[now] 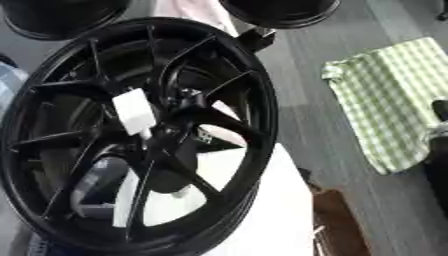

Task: Pull the pin out of the wheel hub.

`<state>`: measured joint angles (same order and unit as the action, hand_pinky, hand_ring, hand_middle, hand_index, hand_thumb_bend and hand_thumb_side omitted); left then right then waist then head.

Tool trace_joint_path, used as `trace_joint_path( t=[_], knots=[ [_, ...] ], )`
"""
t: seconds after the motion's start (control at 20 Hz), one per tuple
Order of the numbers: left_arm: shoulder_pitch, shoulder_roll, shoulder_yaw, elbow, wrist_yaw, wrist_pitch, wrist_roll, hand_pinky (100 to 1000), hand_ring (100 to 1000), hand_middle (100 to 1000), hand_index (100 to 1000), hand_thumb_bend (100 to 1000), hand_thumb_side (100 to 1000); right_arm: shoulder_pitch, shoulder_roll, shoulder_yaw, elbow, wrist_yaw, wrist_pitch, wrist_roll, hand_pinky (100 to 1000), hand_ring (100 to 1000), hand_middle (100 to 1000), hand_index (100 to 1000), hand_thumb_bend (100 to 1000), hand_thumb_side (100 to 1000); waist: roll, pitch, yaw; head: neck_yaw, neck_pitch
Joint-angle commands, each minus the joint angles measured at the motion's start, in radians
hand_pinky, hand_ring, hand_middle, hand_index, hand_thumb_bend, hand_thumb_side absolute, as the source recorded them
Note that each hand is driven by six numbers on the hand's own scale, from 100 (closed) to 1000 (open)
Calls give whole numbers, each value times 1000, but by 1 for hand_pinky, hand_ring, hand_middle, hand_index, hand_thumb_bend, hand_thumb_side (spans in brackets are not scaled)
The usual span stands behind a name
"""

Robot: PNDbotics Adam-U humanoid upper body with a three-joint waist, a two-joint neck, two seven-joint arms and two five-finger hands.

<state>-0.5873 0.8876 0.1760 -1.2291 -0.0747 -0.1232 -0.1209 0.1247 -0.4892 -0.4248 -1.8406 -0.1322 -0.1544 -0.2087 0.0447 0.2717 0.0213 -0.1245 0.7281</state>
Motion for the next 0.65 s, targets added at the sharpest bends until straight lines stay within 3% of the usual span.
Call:
trace_joint_path(
  t=[0.05,0.25,0.4,0.5,0.55,0.65],
  knots=[
    [-7,29,18,-22,18,13,13,758,728,616,856,100,569,3,-29,-15,-23,-8,-2,-6,682,773,728,852,672,272,-1,-22,0,4,0],
    [-6,19,16,-51,48,15,21,723,698,583,826,100,529,2,-31,-16,-24,-12,-2,-9,681,773,728,851,672,272,-1,-24,-1,4,0],
    [-6,-17,4,-131,99,4,26,695,677,573,812,100,516,-4,-35,-14,-23,-19,-1,-9,681,773,728,851,671,273,-3,-26,-2,6,1],
    [-15,-76,-6,-205,145,-3,31,684,682,610,814,100,538,-10,-39,-9,-21,-25,0,-4,681,774,728,851,671,273,-5,-30,-2,7,0],
    [-22,-122,-6,-242,170,-3,34,689,711,671,826,100,556,-15,-40,-6,-18,-30,1,-1,681,774,728,852,671,273,-6,-32,-2,9,-1],
    [-29,-230,2,-314,214,7,56,702,729,687,834,100,583,-29,-42,0,-10,-40,4,7,681,774,729,852,671,273,-9,-35,-4,12,-4]
  ],
)
